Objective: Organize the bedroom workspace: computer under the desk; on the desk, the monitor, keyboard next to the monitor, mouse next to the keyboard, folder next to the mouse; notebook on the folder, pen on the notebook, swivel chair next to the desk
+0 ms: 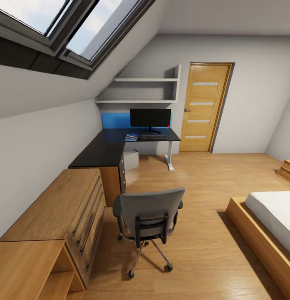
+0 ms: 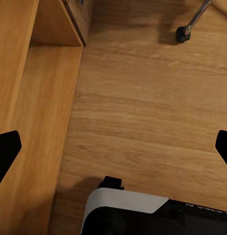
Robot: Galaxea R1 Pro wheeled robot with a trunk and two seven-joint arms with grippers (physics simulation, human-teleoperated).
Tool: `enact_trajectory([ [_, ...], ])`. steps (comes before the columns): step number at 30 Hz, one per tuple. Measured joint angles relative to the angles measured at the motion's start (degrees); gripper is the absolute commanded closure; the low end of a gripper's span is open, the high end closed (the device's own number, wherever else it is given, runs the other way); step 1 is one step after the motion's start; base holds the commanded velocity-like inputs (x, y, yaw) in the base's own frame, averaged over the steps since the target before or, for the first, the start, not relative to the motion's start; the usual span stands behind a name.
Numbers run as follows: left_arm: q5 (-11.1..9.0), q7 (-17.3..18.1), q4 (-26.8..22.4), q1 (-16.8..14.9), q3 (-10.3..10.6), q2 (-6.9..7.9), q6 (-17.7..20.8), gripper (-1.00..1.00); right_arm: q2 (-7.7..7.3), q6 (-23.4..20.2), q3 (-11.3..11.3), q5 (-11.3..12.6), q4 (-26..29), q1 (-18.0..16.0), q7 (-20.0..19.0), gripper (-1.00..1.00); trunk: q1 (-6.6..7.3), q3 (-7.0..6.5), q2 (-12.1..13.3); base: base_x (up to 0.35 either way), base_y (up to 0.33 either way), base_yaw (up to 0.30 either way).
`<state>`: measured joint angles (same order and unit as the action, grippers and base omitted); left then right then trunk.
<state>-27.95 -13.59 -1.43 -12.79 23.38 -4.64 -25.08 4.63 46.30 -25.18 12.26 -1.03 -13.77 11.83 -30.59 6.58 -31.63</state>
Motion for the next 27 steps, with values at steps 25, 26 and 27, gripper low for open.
enact_trajectory([
  [25,-0.2,-0.2,0.0,0.0,-0.3,0.08,0.0,-1.0,-0.09,0.0,0.0,0.0,0.0,0.0,-0.1,-1.0,-5.5,4.51,-10.1,0.0,0.0,0.0],
  [26,-0.2,-0.2,0.0,0.0,-0.3,0.08,0.0,-1.0,-0.07,0.0,0.0,0.0,0.0,0.0,-0.1,-1.0,-5.72,4.69,-10.5,0.0,0.0,0.0],
  [27,-0.2,-0.2,0.0,0.0,-0.3,0.08,0.0,-1.0,-0.08,0.0,0.0,0.0,0.0,0.0,-0.1,-1.0,-5.94,4.87,-10.9,0.0,0.0,0.0],
])
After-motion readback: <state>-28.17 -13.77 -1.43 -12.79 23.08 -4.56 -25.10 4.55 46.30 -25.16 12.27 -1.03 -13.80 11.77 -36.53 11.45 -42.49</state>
